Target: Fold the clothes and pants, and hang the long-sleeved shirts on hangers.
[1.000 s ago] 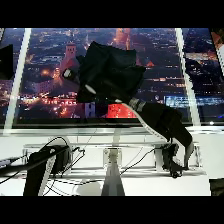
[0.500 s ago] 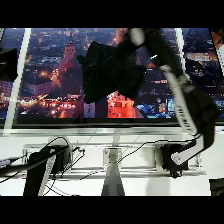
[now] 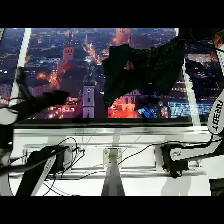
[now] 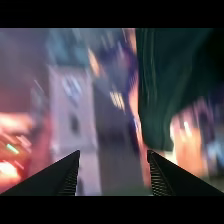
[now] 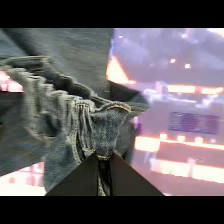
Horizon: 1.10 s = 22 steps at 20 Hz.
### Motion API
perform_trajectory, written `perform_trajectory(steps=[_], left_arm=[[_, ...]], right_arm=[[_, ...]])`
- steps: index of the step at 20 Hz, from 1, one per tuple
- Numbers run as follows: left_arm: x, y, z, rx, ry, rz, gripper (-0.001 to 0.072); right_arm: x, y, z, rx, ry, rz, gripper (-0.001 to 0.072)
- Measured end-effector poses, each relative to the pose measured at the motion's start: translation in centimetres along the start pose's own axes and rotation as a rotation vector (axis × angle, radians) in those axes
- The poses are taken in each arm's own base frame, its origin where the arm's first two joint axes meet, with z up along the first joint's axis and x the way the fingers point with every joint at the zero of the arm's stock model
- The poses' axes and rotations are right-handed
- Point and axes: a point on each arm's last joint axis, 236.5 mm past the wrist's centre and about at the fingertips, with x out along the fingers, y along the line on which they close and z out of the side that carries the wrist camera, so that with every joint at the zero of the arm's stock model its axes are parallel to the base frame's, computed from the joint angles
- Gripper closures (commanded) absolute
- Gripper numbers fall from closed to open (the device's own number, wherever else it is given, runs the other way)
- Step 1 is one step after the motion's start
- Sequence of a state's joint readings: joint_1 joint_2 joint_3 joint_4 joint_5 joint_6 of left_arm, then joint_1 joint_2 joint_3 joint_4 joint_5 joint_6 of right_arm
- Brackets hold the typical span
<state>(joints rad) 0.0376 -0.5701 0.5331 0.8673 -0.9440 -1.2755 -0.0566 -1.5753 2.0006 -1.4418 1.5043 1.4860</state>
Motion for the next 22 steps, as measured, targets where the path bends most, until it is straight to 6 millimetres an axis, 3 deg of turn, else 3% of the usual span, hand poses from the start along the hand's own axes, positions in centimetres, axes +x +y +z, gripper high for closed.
perform_trajectory(steps=[4, 9, 11, 14, 18, 22], left_arm=[[4.8, -3.1, -6.5, 0.145, 0.222, -0.105, 0.0199], [9.6, -6.2, -11.5, 0.541, 0.411, -0.153, 0.0198], [11.3, -6.7, -12.0, 0.756, 0.437, -0.137, 0.0198], [14.0, -7.3, -11.2, 1.035, 0.386, -0.098, 0.0196], [16.6, -7.9, -10.5, 1.269, 0.319, -0.075, 0.0196], [17.8, -8.3, -10.8, 1.400, 0.297, -0.084, 0.0197]], right_arm=[[-0.3, 0.4, -0.2, 0.025, 0.005, 0.047, 0.0681], [-0.4, 0.9, -0.5, 0.033, 0.018, 0.081, 0.0681], [-0.4, 1.0, -0.6, 0.034, 0.022, 0.085, 0.0681], [-0.4, 1.1, -0.6, 0.034, 0.022, 0.090, 0.0681], [-0.4, 1.1, -0.3, 0.035, 0.008, 0.090, 0.0681], [-0.4, 1.1, 0.2, 0.036, -0.015, 0.089, 0.0681]])
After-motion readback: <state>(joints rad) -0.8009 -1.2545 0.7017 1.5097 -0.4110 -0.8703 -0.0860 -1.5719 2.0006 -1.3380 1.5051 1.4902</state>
